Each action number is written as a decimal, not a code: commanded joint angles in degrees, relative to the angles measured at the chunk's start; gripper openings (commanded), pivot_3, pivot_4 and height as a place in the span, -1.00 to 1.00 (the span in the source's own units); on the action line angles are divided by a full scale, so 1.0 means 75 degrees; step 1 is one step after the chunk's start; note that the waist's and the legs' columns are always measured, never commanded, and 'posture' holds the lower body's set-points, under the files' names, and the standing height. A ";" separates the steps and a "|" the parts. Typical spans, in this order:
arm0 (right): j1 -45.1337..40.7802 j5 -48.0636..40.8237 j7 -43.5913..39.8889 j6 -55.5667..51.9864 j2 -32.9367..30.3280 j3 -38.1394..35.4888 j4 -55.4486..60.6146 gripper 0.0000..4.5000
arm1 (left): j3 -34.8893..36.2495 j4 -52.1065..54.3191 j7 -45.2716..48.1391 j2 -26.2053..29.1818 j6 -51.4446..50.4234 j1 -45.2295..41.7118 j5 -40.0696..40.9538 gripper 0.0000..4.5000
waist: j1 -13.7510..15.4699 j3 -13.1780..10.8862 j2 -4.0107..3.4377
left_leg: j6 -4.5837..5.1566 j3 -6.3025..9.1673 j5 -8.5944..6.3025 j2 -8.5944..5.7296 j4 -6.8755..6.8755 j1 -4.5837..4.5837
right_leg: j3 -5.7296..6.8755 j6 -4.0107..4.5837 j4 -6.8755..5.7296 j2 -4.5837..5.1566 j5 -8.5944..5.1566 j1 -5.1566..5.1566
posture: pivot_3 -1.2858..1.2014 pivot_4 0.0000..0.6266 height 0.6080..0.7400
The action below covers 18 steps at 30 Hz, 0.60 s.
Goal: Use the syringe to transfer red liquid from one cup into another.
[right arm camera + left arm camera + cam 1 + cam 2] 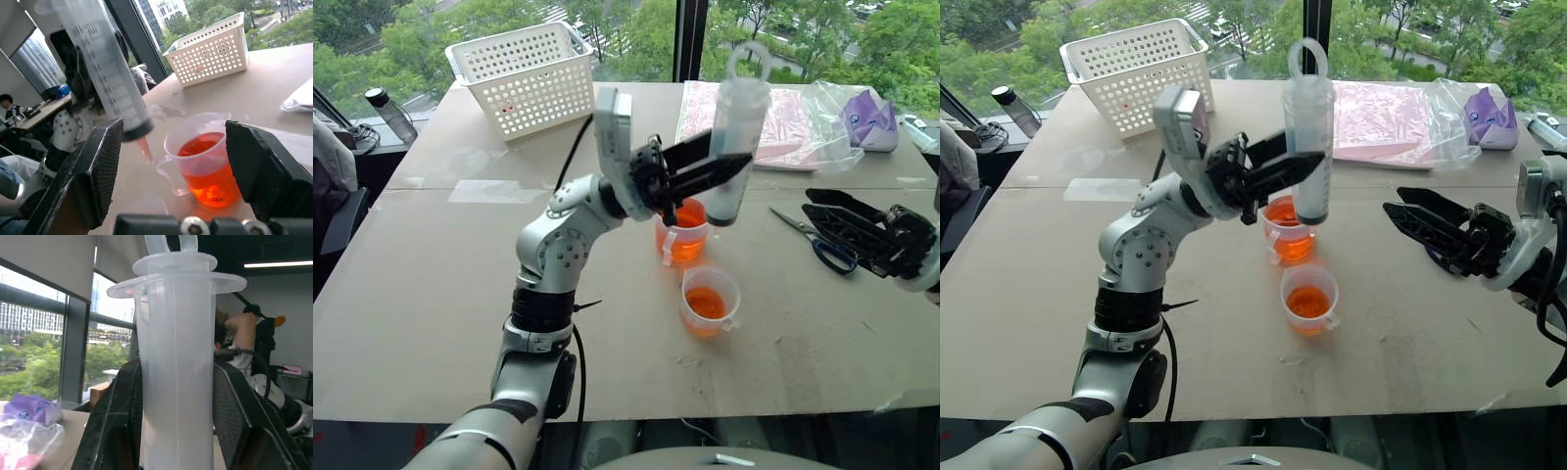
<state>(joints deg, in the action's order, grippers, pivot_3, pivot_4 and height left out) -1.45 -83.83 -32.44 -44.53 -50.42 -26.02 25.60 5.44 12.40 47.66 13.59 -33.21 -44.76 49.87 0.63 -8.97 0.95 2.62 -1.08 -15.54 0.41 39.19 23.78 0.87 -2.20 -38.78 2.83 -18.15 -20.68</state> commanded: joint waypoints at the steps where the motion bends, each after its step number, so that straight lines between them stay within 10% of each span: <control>1: 0.0281 0.0929 -0.0586 0.0116 -0.0253 -0.0268 -0.0006 0.58 | 0.0832 0.0793 -0.1386 0.0612 -0.0853 -0.0280 0.0788 -0.38 | -0.0012 0.0001 -0.0002 | 0.0000 -0.0002 0.0000 0.0000 -0.0001 -0.0002 | -0.0002 0.0000 0.0000 0.0000 0.0000 0.0000 | 0.03 -0.52 1.00; 12: 0.0335 0.2366 -0.1596 0.0171 -0.0287 -0.0184 -0.0783 0.58 | 0.1744 0.1808 -0.4704 0.3824 -0.4818 0.1068 0.1397 -0.38 | 0.0002 0.0000 -0.0002 | -0.0005 0.0001 0.0002 0.0000 -0.0006 -0.0010 | -0.0004 -0.0002 -0.0003 -0.0003 -0.0001 -0.0002 | 0.03 -0.52 1.00; 18: 0.0061 0.2816 -0.1891 0.0134 -0.0124 0.0082 -0.0967 0.58 | 0.1942 0.1671 -0.5403 0.4086 -0.5985 0.2158 0.1346 -0.38 | 0.0050 -0.0004 0.0007 | -0.0006 0.0004 0.0002 0.0000 -0.0006 -0.0011 | 0.0000 -0.0002 -0.0007 0.0000 -0.0002 -0.0005 | 0.03 -0.52 1.00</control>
<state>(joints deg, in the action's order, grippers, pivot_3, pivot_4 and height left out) -0.28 -63.16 -45.66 -44.29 -51.41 -24.87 18.18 17.66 24.04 8.19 43.93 -77.19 -28.04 59.82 1.01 -8.99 1.00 2.57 -1.03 -15.53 0.41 39.17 23.69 0.88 -2.21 -38.84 2.83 -18.16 -20.71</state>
